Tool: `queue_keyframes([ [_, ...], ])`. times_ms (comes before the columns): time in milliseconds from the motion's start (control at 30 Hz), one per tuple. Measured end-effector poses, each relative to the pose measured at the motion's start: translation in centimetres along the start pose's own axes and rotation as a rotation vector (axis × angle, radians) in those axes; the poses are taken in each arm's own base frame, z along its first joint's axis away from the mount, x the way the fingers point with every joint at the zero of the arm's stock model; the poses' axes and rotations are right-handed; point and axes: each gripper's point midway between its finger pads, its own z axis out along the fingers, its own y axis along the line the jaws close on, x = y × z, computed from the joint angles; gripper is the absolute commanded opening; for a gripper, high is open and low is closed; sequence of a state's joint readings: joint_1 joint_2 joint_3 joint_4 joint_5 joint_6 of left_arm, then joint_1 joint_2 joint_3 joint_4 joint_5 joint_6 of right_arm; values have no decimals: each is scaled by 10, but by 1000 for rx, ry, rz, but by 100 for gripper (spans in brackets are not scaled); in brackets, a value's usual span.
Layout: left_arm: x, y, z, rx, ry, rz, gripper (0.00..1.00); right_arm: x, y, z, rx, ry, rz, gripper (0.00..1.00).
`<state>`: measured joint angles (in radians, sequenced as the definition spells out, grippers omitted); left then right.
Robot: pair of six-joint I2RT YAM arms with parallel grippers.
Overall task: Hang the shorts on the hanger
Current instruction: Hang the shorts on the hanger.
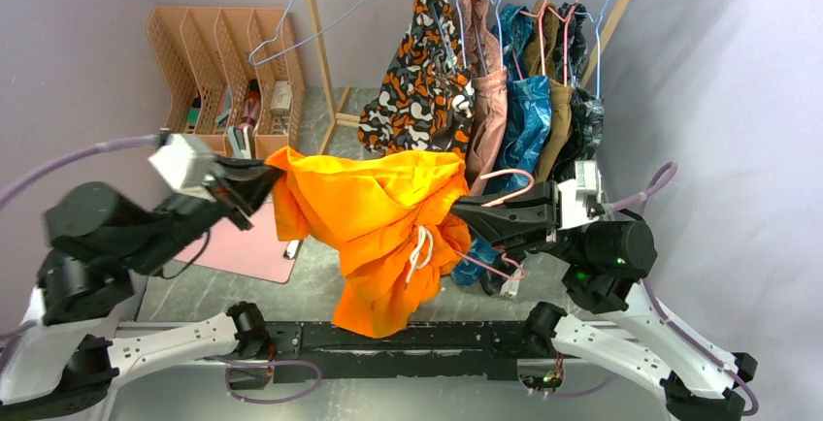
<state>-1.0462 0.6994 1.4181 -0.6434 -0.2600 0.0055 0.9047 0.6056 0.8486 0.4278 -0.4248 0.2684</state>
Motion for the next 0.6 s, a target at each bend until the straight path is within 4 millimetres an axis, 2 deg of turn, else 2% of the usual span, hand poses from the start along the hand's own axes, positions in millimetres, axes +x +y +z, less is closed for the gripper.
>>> queue_keyframes([
  [167, -72, 11, -28, -17, -218, -38, 7, 2, 5, 2, -33, 7, 6, 0],
  [267, -82, 19, -30, -56, -250, -49, 7, 4, 5, 3, -38, 11, 13, 0],
  [367, -71, 21, -14, -92, -204, -42, 7, 5, 5, 4, -38, 12, 20, 0],
  [400, -63, 21, -5, -107, -172, -36, 11, 4, 5, 4, -39, 9, 21, 0],
  [433, -52, 20, 6, -121, -133, -28, 18, 3, 5, 5, -39, 7, 22, 0],
  [567, -7, 15, 42, -147, 36, 19, 68, 2, 5, 5, -39, -3, 27, 0],
  [600, 3, 13, 49, -150, 74, 29, 75, 2, 4, 4, -35, -6, 28, 0],
])
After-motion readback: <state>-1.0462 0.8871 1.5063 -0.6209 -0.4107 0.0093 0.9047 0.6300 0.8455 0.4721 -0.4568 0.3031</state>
